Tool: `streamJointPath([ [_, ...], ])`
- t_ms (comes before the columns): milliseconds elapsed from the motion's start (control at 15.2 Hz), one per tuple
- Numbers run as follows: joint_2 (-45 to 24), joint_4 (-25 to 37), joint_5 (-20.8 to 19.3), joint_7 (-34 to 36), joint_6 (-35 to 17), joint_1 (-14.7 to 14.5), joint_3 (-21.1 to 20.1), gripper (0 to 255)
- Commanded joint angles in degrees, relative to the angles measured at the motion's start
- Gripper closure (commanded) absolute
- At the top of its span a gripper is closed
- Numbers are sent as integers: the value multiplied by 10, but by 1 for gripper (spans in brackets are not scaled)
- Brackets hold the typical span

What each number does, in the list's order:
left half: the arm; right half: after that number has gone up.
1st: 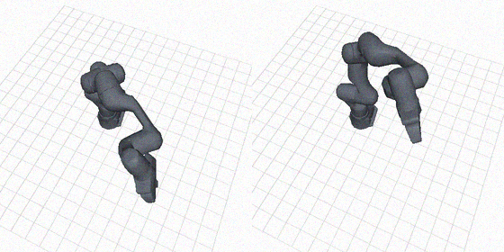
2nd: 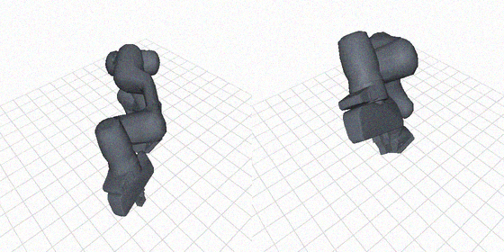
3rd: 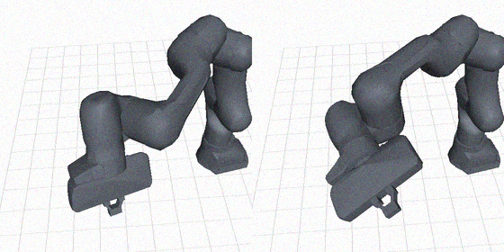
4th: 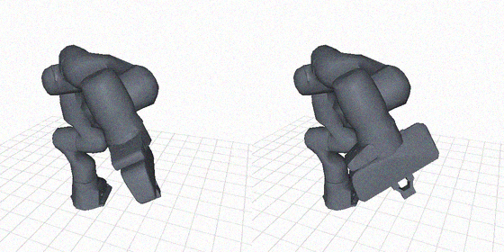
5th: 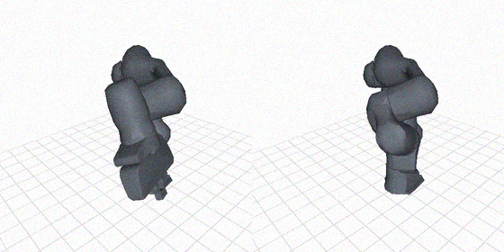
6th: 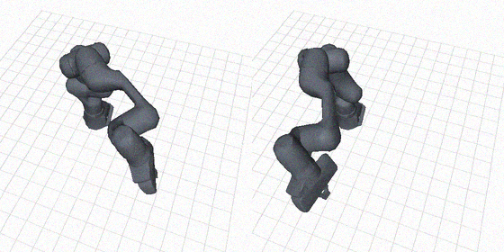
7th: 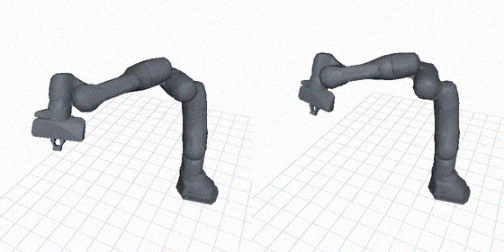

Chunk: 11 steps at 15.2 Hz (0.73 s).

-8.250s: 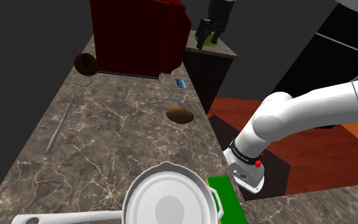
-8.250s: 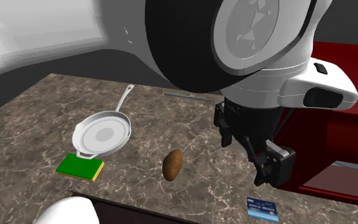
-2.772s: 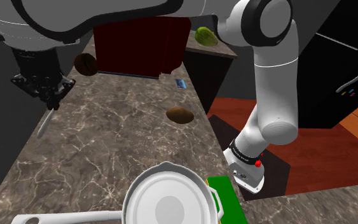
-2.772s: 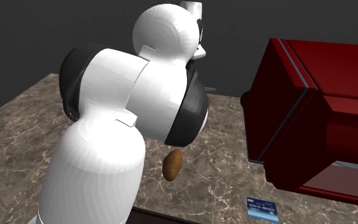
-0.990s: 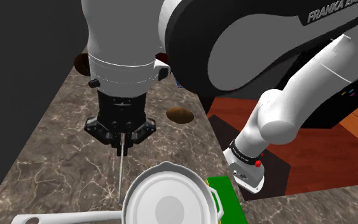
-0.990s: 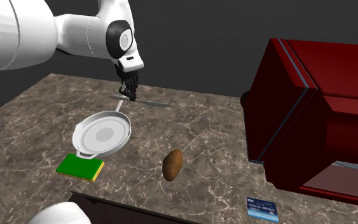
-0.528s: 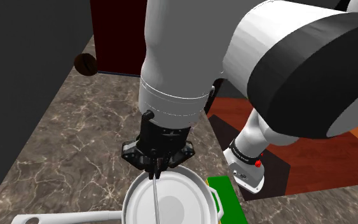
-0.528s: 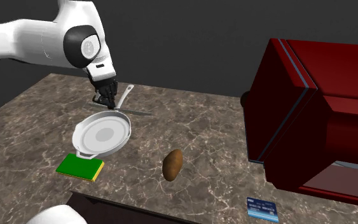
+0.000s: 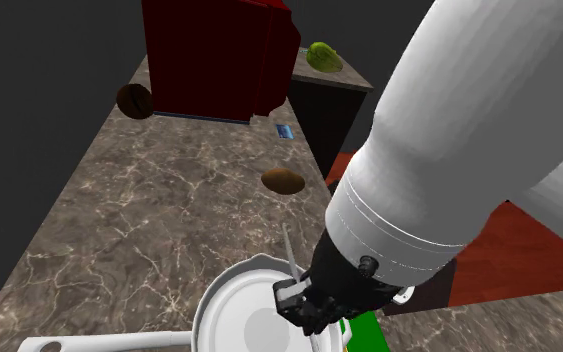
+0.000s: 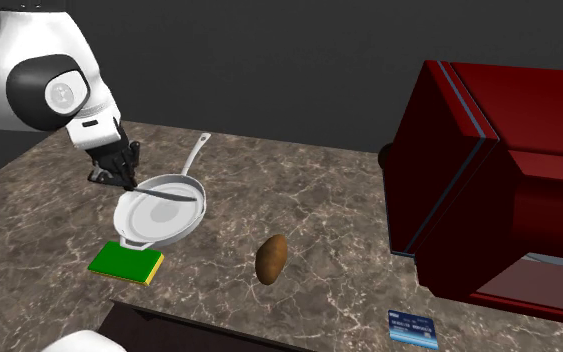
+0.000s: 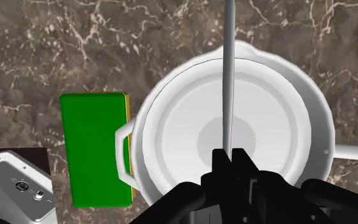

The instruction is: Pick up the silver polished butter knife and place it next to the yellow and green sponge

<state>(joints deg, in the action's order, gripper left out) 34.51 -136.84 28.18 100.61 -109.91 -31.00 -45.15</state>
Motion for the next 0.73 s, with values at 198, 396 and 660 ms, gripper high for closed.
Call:
streamJointPath([
  [198,50,-9,40,55,24,-51,-24,255],
  [396,74,-10,62,91,37,-79,-41,255],
  [660,98,-1,89,142,52,-111,-68,255],
])
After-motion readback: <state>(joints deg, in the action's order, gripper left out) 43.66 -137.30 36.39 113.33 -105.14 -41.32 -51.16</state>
